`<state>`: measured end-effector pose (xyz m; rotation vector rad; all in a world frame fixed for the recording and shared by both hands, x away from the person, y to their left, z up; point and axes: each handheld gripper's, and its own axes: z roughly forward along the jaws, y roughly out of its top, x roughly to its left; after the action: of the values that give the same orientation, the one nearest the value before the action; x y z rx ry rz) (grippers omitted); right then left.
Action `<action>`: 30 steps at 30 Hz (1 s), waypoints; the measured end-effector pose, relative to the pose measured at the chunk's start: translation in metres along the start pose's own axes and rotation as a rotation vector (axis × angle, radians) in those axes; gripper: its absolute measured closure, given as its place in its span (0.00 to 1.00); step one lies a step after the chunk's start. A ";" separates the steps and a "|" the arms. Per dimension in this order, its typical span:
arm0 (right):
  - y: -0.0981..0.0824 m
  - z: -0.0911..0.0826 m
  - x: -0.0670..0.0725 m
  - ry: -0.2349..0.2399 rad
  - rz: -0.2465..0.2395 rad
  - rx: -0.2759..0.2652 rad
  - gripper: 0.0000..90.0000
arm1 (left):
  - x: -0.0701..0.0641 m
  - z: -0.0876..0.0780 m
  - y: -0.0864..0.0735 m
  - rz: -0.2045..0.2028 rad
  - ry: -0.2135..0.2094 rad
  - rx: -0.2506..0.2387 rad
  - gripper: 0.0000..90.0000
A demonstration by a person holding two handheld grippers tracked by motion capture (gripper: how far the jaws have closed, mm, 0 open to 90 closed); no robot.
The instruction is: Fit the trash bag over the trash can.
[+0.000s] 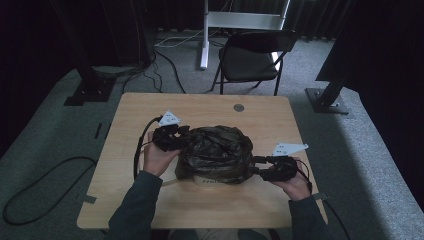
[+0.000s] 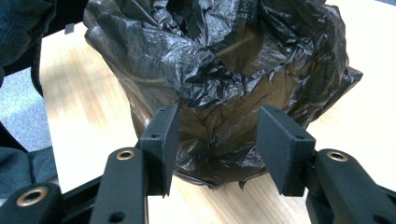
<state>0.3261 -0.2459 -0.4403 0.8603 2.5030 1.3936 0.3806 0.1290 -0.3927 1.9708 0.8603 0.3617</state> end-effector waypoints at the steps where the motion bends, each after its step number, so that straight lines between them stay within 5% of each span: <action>1: 0.000 0.000 0.000 -0.001 0.000 0.002 0.54 | -0.001 0.000 0.001 0.002 -0.006 0.002 0.59; 13: -0.003 0.009 0.000 -0.012 -0.005 0.040 0.52 | -0.013 0.010 0.007 0.065 -0.073 0.047 0.59; 30: -0.003 0.012 0.001 -0.002 -0.004 0.048 0.52 | -0.024 0.013 0.022 0.136 -0.101 0.092 0.60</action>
<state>0.3287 -0.2381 -0.4496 0.8641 2.5449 1.3358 0.3797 0.0965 -0.3794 2.1195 0.6916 0.3021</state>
